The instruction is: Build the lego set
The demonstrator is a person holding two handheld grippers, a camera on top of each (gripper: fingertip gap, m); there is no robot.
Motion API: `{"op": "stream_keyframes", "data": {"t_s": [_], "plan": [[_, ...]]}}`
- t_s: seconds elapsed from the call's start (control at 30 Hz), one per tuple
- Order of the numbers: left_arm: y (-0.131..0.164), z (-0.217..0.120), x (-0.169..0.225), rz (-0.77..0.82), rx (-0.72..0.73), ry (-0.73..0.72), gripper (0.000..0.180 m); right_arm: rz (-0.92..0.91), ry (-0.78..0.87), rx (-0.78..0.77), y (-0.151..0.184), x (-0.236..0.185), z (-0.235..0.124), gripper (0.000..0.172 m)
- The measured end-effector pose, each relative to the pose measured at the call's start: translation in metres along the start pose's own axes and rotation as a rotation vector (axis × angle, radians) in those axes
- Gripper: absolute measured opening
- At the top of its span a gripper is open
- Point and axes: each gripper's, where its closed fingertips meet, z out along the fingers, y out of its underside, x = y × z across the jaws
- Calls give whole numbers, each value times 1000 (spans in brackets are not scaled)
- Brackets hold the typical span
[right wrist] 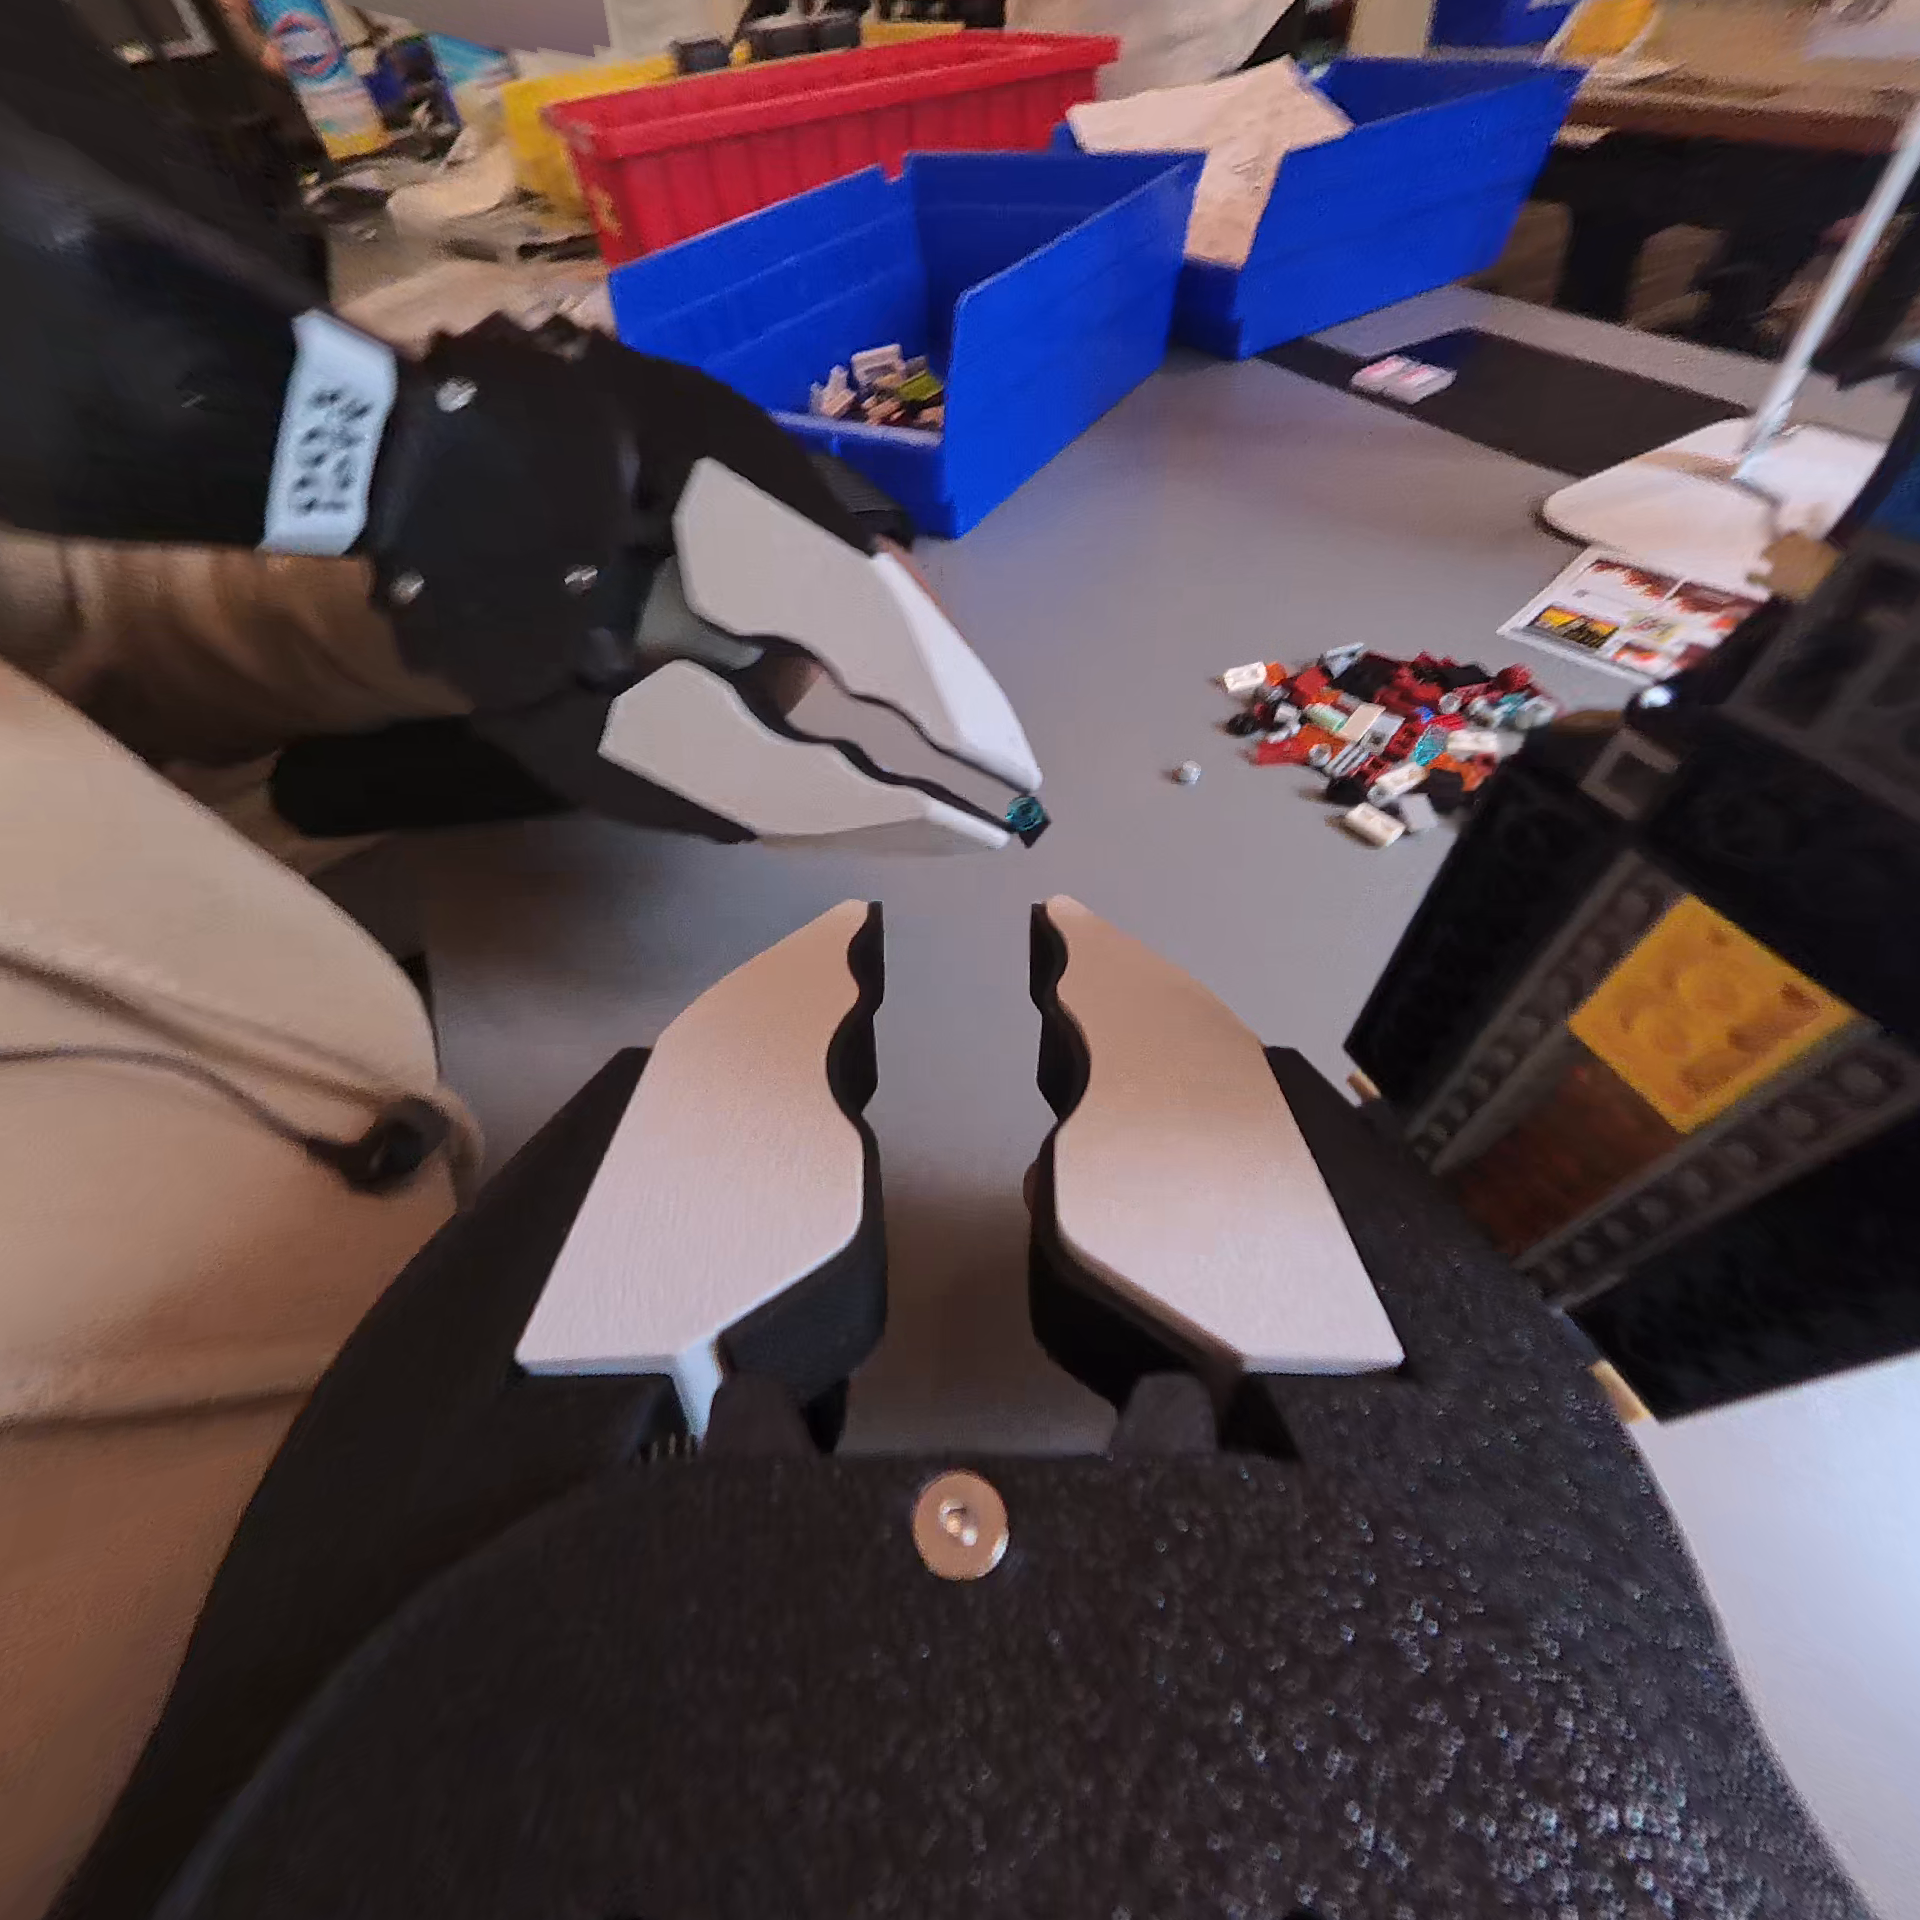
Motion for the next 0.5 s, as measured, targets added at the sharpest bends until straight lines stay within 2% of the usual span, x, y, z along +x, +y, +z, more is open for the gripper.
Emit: {"op": "stream_keyframes", "data": {"t_s": [0.1, 0.23, 0.37, 0.43, 0.5], "plan": [[-23, -13, -6, 123, 90, -101, 7, 51, 18, 58, -13, -3, 8, 27], [-39, -25, -8, 236, 147, -177, 7, 132, -49, 125, -27, -9, 9, 18], [-48, -32, -4, 270, 192, -183, 7, 196, -150, 144, -33, -21, 7, 18], [-51, -33, -3, 280, 196, -185, 7, 206, -179, 147, -34, -26, 6, 9], [-52, -34, -2, 281, 210, -179, 7, 192, -181, 149, -34, -27, 5, 8]]}}
